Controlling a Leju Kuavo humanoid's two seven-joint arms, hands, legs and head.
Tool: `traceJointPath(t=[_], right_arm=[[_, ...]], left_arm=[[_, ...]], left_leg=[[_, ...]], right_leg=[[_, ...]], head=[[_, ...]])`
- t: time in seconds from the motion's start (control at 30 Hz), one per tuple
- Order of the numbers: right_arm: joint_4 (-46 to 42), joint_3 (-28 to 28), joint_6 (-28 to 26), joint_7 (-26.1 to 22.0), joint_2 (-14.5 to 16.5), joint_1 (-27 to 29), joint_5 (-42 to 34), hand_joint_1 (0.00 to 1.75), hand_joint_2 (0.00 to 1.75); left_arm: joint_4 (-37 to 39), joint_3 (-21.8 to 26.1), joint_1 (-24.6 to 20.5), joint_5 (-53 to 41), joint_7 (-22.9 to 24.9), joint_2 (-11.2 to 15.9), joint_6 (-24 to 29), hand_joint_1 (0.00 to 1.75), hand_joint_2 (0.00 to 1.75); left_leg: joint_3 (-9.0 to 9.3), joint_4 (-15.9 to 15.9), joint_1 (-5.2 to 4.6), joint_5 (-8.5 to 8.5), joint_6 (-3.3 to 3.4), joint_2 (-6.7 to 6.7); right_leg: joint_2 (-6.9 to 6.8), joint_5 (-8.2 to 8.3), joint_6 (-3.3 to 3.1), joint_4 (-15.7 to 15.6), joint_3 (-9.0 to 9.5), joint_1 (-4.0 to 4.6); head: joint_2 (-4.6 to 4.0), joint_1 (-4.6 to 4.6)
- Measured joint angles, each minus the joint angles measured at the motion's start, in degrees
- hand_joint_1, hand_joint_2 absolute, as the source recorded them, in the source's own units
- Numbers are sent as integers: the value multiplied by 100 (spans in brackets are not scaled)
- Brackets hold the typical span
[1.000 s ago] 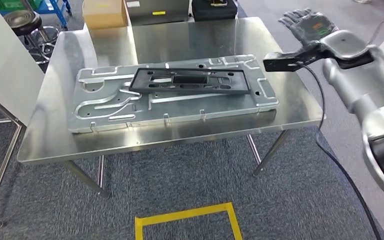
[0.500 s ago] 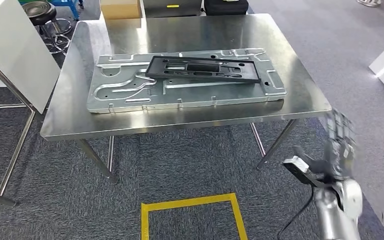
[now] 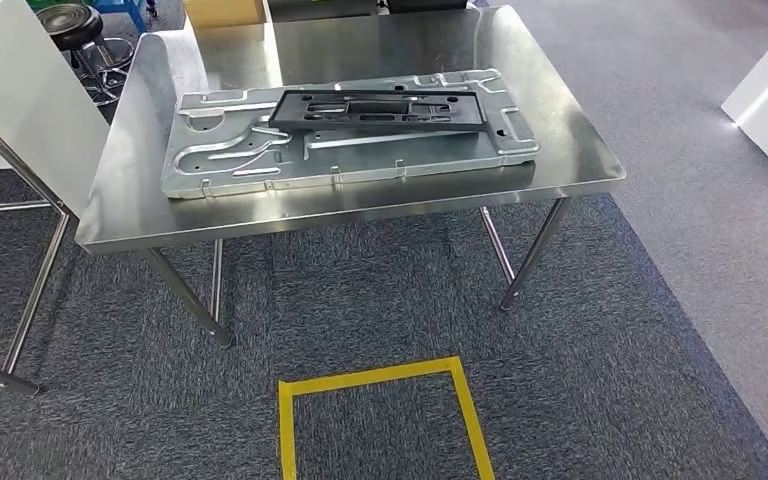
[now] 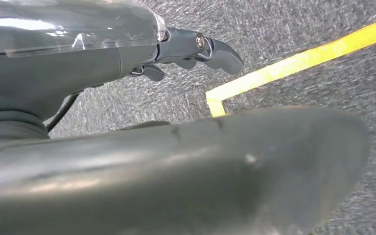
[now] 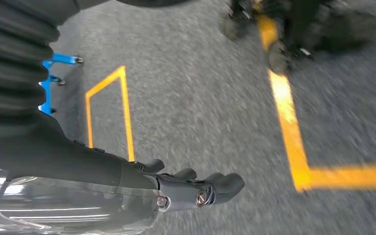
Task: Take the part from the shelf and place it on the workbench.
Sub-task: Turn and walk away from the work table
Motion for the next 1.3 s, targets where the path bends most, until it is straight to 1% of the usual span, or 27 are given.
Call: traceJointPath(t=[0.07, 0.13, 0.17, 0.2, 0.27, 0.3, 0.37, 0.4, 0.43, 0.5, 0.53, 0.57, 0.63, 0.67, 0.77, 0.8, 0.83, 0.87, 0.93, 1.0, 1.03, 1.1, 1.13, 1.17, 1.2, 1.27, 1.3], right_arm=[[107, -43, 81, -22, -12, 4, 19, 0, 175], [183, -117, 83, -182, -26, 9, -82, 0, 175], [216, -165, 74, -265, -32, 13, -151, 0, 175], [246, -215, 47, -328, -37, 15, -205, 0, 175], [298, -292, -89, -401, -38, 14, -260, 0, 175], [317, -328, -196, -425, -37, 13, -295, 0, 175], [350, -429, -405, -480, -36, 10, -432, 0, 87], [364, -492, -476, -517, -34, 7, -522, 0, 44], [375, -557, -509, -568, -33, 1, -608, 0, 44], [392, -663, -489, -676, -31, -21, -720, 0, 131], [401, -704, -462, -717, -30, -32, -741, 0, 175], [410, -736, -439, -742, -28, -38, -743, 0, 175], [436, -775, -425, -760, -14, -40, -716, 0, 175], [445, -784, -428, -762, -8, -41, -693, 0, 175], [458, -793, -433, -753, -2, -33, -652, 0, 175], [462, -798, -433, -735, -2, -29, -650, 0, 175], [467, -803, -431, -711, -1, -27, -650, 0, 175], [473, -809, -427, -689, 0, -27, -651, 0, 175], [484, -817, -411, -674, 5, -30, -646, 0, 87], [489, -819, -381, -702, 20, -34, -630, 0, 0], [491, -819, -361, -721, 28, -35, -624, 0, 0], [493, -820, -334, -721, 40, -26, -628, 0, 87], [494, -820, -338, -690, 42, -20, -630, 0, 131], [495, -820, -348, -650, 44, -14, -629, 0, 175], [495, -820, -362, -602, 45, -5, -623, 0, 175], [496, -821, -404, -539, 47, 4, -598, 0, 175], [497, -821, -422, -521, 47, 8, -582, 0, 131]], left_arm=[[0, -8, 13, -32, 43, 17, -19, 0, 0], [0, -8, 15, -38, 56, 28, -28, 0, 0], [0, -10, 13, -42, 54, 33, -30, 0, 0], [0, -14, 14, -50, 53, 39, -33, 0, 0], [0, -35, 25, -84, 63, 50, -38, 0, 0], [0, -49, 32, -102, 73, 53, -39, 0, 0], [0, -79, 38, -124, 88, 55, -40, 0, 0], [0, -92, 38, -127, 86, 55, -39, 0, 0], [0, -104, 37, -128, 77, 55, -38, 0, 0], [0, -126, 35, -133, 50, 55, -34, 0, 0], [0, -134, 34, -137, 39, 55, -33, 0, 0], [0, -140, 33, -142, 31, 55, -33, 0, 0], [0, -146, 38, -155, 23, 56, -32, 0, 0], [0, -148, 44, -161, 20, 57, -31, 0, 0], [0, -153, 59, -179, 18, 61, -29, 0, 0], [0, -155, 60, -183, 18, 62, -29, 0, 0], [0, -156, 60, -188, 22, 62, -29, 0, 0], [0, -159, 58, -192, 28, 64, -29, 0, 0], [-1, -168, 52, -206, 51, 70, -29, 0, 0], [-2, -191, 40, -233, 96, 76, -32, 0, 0], [-2, -206, 37, -248, 127, 78, -37, 0, 0], [-2, -232, 53, -267, 194, 78, -57, 0, 0], [-2, -241, 62, -276, 220, 78, -69, 0, 0], [-2, -247, 68, -283, 239, 77, -78, 0, 0], [-2, -251, 72, -289, 253, 76, -82, 0, 0], [-2, -257, 78, -289, 279, 75, -85, 0, 0], [-2, -259, 85, -281, 292, 75, -85, 0, 0]], left_leg=[[125, -257, -28, -96, 103, 11], [31, -258, -22, 33, 199, 55], [-39, -270, -11, 115, 240, 74], [-124, -275, -1, 197, 265, 92], [-319, -266, -3, 350, 277, 110], [-421, -254, -5, 425, 268, 122], [-632, -212, -5, 562, 238, 140], [-736, -181, -4, 623, 219, 144], [-823, -148, -5, 674, 198, 145], [-927, -96, -15, 761, 139, 146], [-949, -87, -14, 806, 104, 149], [-966, -90, -9, 857, 64, 154], [-1040, -51, 11, 846, -7, 147], [-1110, 70, 19, 686, -35, 136], [-1381, 1011, 36, -171, -89, 116], [-1425, 1355, 37, -310, -101, 116], [-1403, 1575, 37, -304, -107, 115], [-1291, 1615, 37, -171, -105, 115], [-766, 1093, 35, 126, -71, 113], [-135, 208, 13, 42, -15, 109], [44, -93, 1, -59, 20, 107], [82, -285, -13, -87, 100, 113], [31, -293, -8, -21, 145, 125], [-35, -301, 0, 56, 191, 136], [-119, -314, 13, 142, 227, 146], [-307, -308, 16, 296, 260, 153], [-405, -298, 15, 371, 254, 157]], right_leg=[[10, 103, 65, 7, -8, -5], [25, 47, 131, 42, -49, -34], [29, -165, 166, 179, -108, -45], [28, -486, 198, 436, -187, -66], [22, -1092, 269, 1179, -340, -94], [21, -1189, 295, 1510, -364, -107], [19, -974, 315, 1700, -185, -122], [18, -808, 306, 1489, 59, -126], [17, -744, 283, 1090, 412, -126], [17, -892, 215, 171, 1085, -100], [19, -994, 175, -113, 1263, -79], [18, -1026, 135, -241, 1305, -57], [-2, -914, 36, -258, 1195, -58], [-18, -837, -14, -265, 1116, -65], [-42, -613, -94, -253, 825, -50], [-43, -542, -97, -235, 715, -41], [-43, -473, -95, -208, 600, -34], [-43, -408, -88, -171, 481, -30], [-38, -299, -61, -79, 268, -28], [-32, -207, -13, 11, 126, -15], [-35, -158, 18, 31, 95, -13], [-39, -41, 90, 16, 70, -17], [-31, -47, 124, 23, 45, -26], [-20, -168, 155, 97, 3, -35], [-10, -414, 187, 284, -62, -44], [-6, -1069, 248, 976, -220, -78], [-7, -1265, 277, 1351, -272, -93]], head=[[0, 1], [0, 0], [0, 1], [0, 0], [0, 1], [0, 0], [0, 1], [0, 1], [0, 1], [0, 0], [0, -1], [0, -1], [0, 0], [0, -1], [0, -1], [0, -1], [0, -1], [0, -1], [0, -1], [0, -1], [0, 0], [0, 0], [0, 0], [0, 0], [0, 0], [0, 0], [0, -1]])
